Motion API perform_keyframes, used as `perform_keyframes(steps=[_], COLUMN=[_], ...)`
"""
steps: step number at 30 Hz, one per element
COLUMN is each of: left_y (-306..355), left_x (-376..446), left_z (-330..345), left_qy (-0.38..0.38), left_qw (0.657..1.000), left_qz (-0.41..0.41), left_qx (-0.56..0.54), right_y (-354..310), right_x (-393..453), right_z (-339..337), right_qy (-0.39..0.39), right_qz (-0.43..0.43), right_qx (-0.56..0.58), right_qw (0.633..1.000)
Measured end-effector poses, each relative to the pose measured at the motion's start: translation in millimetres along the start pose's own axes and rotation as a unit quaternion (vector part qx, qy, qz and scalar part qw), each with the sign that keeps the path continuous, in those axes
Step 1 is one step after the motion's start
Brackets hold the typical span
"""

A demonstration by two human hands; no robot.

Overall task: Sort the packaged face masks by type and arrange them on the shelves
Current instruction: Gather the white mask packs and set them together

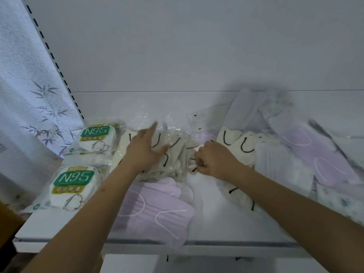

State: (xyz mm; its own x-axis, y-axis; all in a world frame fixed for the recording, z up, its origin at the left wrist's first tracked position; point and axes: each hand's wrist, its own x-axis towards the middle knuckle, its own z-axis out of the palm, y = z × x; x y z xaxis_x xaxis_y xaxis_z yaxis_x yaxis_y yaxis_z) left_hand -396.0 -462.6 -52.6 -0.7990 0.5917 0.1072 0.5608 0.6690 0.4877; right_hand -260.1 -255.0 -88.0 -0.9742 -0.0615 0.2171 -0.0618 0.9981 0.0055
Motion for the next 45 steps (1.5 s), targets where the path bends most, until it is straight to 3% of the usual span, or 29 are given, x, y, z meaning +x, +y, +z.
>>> perform_keyframes(steps=[2, 4, 6, 8, 10, 13, 16, 17, 20, 22, 23, 25, 28, 30, 32, 34, 36, 38, 40, 43, 45], left_y=[-2, -4, -3, 5, 21, 60, 74, 70, 38, 14, 4, -4, 10, 26, 39, 36, 27, 22, 27, 47, 65], left_x=[-3, -4, -4, -6, -11, -17, -8, -3, 14, 21, 24, 23, 9, 4, -1, -1, 0, 2, 3, 7, 11], left_z=[10, 18, 20, 17, 11, -1, -6, -10, -24, -26, -24, -18, -11, 1, 18, 30, 30, 25, 19, 14, 13], left_qy=[-0.078, -0.119, -0.109, -0.053, -0.012, -0.07, 0.024, 0.061, 0.022, -0.022, -0.014, 0.074, 0.202, 0.161, 0.049, -0.043, -0.055, -0.022, 0.022, 0.079, 0.041], left_qw=[0.995, 0.989, 0.989, 0.992, 0.991, 0.946, 0.956, 0.958, 0.942, 0.931, 0.945, 0.975, 0.972, 0.98, 0.991, 0.985, 0.987, 0.99, 0.99, 0.98, 0.969], left_qz=[0.05, 0.072, 0.069, 0.095, 0.113, 0.085, 0.086, 0.058, -0.061, -0.123, -0.142, -0.144, -0.039, 0.056, 0.12, 0.108, 0.085, 0.095, 0.128, 0.156, 0.132], left_qx=[0.041, 0.059, 0.074, 0.064, -0.064, -0.305, -0.279, -0.274, -0.329, -0.343, -0.295, -0.152, -0.111, -0.106, 0.027, 0.128, 0.123, 0.1, 0.05, -0.098, -0.203], right_y=[4, 10, 19, 23, 17, -8, -31, -30, 2, 33, 46, 61, 68, 67, 68, 71, 75, 79, 83, 85, 76], right_x=[0, -2, 0, 5, 14, 34, 48, 48, 27, 7, -3, -13, 1, 16, 26, 29, 31, 32, 34, 41, 47], right_z=[-10, -25, -47, -70, -89, -101, -103, -100, -77, -51, -40, -26, -19, -13, -6, -2, -1, -1, -9, -39, -65], right_qy=[0.042, 0.075, 0.117, 0.186, 0.239, 0.261, 0.229, 0.22, 0.124, -0.015, -0.088, -0.182, -0.143, -0.076, -0.034, -0.024, -0.026, -0.02, 0.003, 0.114, 0.191], right_qz=[0.046, 0.153, 0.253, 0.314, 0.339, 0.335, 0.29, 0.275, 0.241, 0.215, 0.21, 0.21, 0.239, 0.261, 0.274, 0.273, 0.273, 0.274, 0.3, 0.337, 0.316], right_qx=[-0.018, 0.019, 0.13, 0.218, 0.291, 0.429, 0.581, 0.576, 0.3, 0.161, 0.112, 0.032, 0.001, -0.028, -0.066, -0.086, -0.083, -0.068, 0.02, 0.191, 0.248], right_qw=[0.998, 0.985, 0.952, 0.905, 0.862, 0.797, 0.725, 0.738, 0.915, 0.963, 0.967, 0.96, 0.961, 0.962, 0.959, 0.958, 0.958, 0.959, 0.954, 0.915, 0.896])
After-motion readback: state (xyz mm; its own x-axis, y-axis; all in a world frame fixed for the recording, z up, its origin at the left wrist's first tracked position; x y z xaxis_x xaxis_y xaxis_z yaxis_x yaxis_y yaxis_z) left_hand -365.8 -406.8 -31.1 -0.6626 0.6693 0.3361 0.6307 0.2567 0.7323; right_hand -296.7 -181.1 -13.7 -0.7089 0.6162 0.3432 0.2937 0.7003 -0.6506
